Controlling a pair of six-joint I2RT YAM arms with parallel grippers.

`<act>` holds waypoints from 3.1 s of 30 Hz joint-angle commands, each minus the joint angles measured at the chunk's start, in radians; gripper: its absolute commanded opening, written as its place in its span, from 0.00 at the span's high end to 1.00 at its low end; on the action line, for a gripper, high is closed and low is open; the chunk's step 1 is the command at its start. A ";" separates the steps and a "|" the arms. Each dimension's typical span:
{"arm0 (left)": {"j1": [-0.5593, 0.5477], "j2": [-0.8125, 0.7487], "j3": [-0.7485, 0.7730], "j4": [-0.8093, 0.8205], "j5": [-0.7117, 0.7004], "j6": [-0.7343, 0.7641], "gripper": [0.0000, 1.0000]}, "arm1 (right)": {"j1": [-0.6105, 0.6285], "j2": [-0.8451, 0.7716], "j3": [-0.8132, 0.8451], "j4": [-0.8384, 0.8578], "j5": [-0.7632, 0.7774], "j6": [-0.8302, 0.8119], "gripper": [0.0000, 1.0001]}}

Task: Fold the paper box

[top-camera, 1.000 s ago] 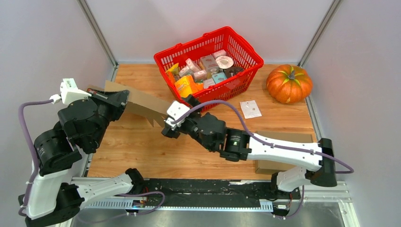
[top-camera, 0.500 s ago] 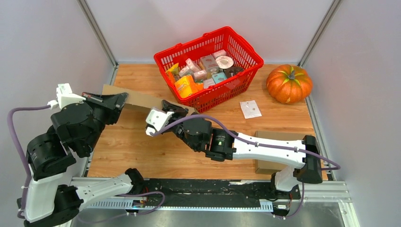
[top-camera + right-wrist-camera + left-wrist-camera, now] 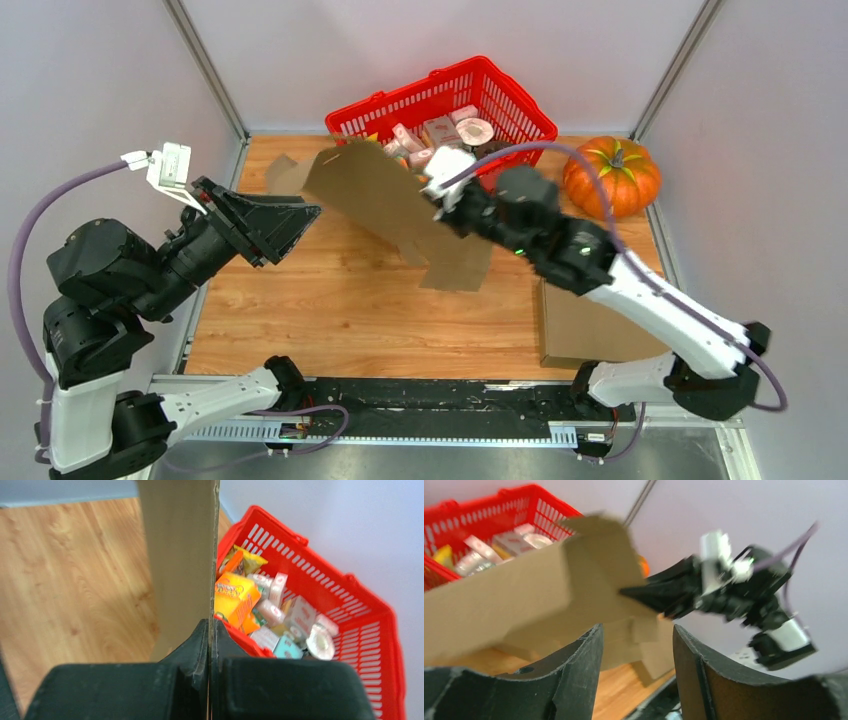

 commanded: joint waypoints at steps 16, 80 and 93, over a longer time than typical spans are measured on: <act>-0.003 -0.027 0.050 0.059 -0.279 0.397 0.40 | -0.283 -0.244 0.244 -0.584 -0.469 0.221 1.00; 0.522 0.297 -0.457 0.452 0.459 0.348 0.39 | -0.631 0.093 0.337 -0.455 -0.526 0.150 1.00; 0.470 0.134 -0.551 0.433 0.267 0.361 0.25 | -0.631 0.080 0.316 -0.441 -0.550 0.158 1.00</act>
